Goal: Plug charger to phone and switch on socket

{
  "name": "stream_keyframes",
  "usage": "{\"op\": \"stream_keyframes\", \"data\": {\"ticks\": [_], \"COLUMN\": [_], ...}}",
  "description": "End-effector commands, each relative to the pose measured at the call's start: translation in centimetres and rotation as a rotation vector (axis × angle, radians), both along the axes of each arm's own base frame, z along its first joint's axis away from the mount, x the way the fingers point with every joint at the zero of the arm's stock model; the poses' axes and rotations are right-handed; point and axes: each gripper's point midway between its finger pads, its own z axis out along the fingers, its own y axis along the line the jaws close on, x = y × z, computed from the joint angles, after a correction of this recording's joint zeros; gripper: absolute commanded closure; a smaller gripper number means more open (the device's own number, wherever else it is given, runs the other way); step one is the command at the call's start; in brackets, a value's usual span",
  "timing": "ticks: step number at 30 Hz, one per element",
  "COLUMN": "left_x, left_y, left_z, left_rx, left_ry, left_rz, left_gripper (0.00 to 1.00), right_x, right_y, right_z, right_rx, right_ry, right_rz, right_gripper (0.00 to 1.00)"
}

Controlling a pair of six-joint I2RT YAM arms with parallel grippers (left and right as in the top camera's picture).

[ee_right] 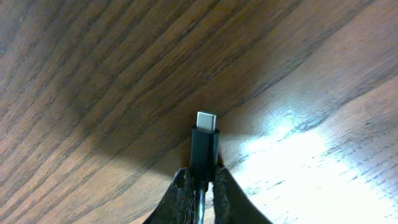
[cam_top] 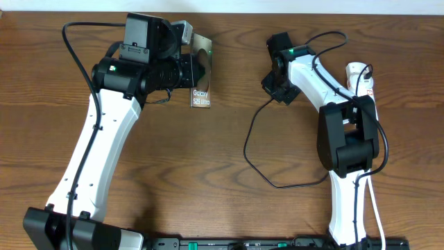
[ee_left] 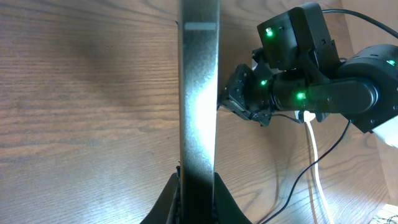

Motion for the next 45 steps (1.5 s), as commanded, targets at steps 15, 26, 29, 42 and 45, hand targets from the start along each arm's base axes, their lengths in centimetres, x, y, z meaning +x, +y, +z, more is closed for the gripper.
{"op": "stream_keyframes", "data": {"ticks": [15, 26, 29, 42, 45], "left_x": [-0.4, -1.2, -0.7, -0.6, -1.4], "left_y": [-1.6, -5.7, -5.6, -4.6, -4.8], "left_z": [1.5, 7.6, 9.0, 16.0, 17.2], "left_rx": [-0.089, -0.378, -0.44, -0.691, -0.725], "left_ry": [-0.02, -0.157, -0.166, -0.211, -0.217], "left_rz": [-0.071, -0.302, -0.291, -0.358, -0.412], "left_gripper": [0.93, 0.93, 0.93, 0.93, 0.93], "right_x": [0.2, -3.2, -5.3, -15.3, -16.4], "right_y": [2.1, 5.4, 5.3, 8.4, 9.1], "right_z": [2.2, 16.3, 19.6, 30.4, 32.3], "right_rx": [0.147, 0.332, 0.333, 0.611, 0.669], "right_ry": [-0.038, -0.277, -0.328, -0.574, -0.647], "right_rz": [0.235, 0.663, 0.78, 1.226, 1.279], "right_gripper": [0.99, 0.99, 0.99, 0.99, 0.99]}}
